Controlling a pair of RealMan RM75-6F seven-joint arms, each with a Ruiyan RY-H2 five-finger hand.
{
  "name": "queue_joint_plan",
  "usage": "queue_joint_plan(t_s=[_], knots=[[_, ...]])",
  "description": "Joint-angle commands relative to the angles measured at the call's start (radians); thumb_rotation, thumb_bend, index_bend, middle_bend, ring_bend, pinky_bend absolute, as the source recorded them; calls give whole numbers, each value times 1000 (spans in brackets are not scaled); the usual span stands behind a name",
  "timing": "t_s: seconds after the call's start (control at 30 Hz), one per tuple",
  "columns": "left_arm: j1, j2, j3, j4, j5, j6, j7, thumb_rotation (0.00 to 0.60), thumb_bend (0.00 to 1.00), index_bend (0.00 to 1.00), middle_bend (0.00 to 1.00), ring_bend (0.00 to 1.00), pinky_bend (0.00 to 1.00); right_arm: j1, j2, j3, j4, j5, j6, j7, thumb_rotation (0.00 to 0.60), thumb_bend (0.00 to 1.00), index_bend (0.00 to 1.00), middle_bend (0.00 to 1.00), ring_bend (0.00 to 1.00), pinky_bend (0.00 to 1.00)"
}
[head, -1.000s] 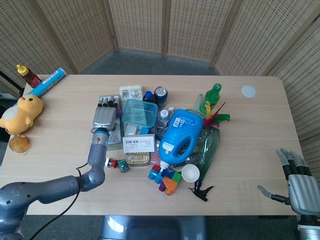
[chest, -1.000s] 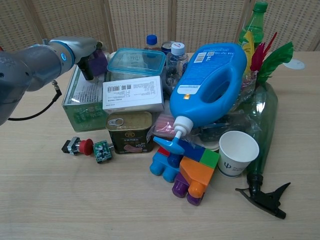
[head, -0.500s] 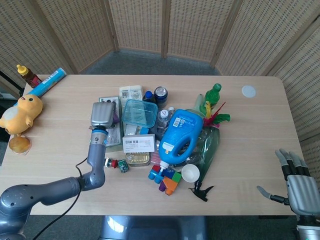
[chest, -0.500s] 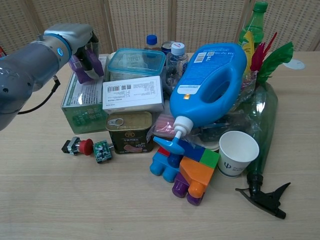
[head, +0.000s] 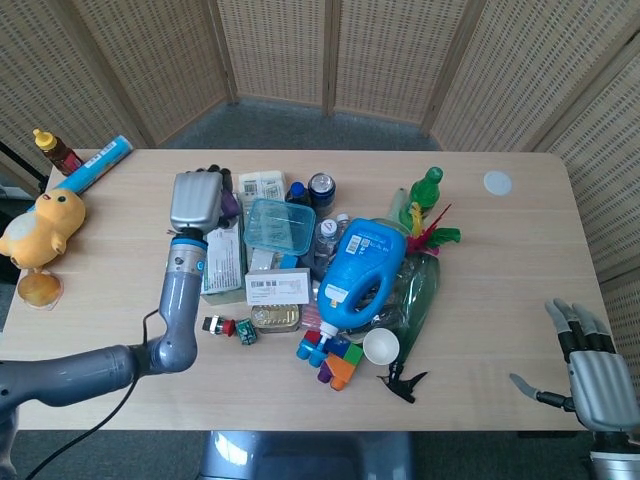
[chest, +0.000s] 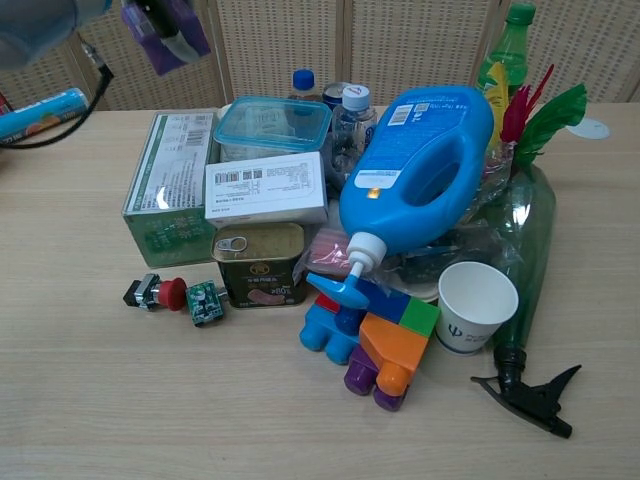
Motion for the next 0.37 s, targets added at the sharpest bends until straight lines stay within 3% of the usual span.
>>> queue_joint_plan(t_s=[0.03, 0.2, 0.37], knots=[[-8, 109, -56, -117, -6, 43, 51, 600, 80, 855, 754, 594, 792, -2, 2, -2, -3, -6, 4, -1, 381, 0, 0, 0, 0, 0], [-10, 210, -85, -197, -28, 50, 75, 600, 85, 856, 753, 594, 793, -6, 7, -7, -9, -26, 16, 0, 379, 0, 0, 0, 0, 0], [0, 244, -64, -231, -38, 66, 68, 600, 83, 858, 753, 594, 792, -6, 9, -8, -14, -36, 20, 0, 380, 0, 0, 0, 0, 0]])
